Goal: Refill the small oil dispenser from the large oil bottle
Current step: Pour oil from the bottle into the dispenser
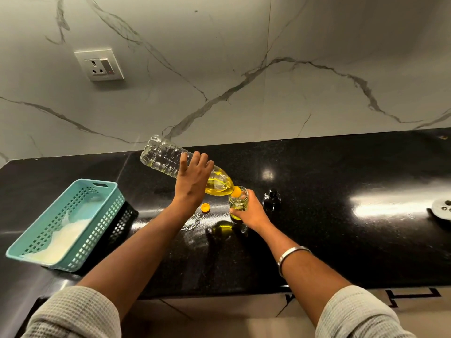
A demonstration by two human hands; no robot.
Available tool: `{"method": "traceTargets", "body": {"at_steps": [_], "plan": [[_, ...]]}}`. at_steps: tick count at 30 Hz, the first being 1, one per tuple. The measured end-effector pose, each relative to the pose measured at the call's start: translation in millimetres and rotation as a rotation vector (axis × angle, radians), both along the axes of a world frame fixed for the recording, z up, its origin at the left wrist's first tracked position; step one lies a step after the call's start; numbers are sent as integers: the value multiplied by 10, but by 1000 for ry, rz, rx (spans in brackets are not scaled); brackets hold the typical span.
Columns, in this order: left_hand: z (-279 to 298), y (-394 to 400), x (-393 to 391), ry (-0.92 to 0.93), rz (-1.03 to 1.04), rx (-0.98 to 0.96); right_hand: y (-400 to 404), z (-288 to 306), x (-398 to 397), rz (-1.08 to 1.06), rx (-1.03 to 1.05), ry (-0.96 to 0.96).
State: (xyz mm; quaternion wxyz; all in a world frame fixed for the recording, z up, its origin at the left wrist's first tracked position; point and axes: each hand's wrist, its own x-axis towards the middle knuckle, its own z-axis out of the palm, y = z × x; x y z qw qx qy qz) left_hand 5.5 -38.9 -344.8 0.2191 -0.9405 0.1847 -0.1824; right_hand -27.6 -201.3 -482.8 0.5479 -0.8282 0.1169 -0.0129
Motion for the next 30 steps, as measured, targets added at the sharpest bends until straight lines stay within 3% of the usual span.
{"method": "traceTargets", "body": {"at_steps": [30], "plan": [[41, -19, -4, 17, -5, 18, 0, 10, 7, 1, -38, 21]]}}
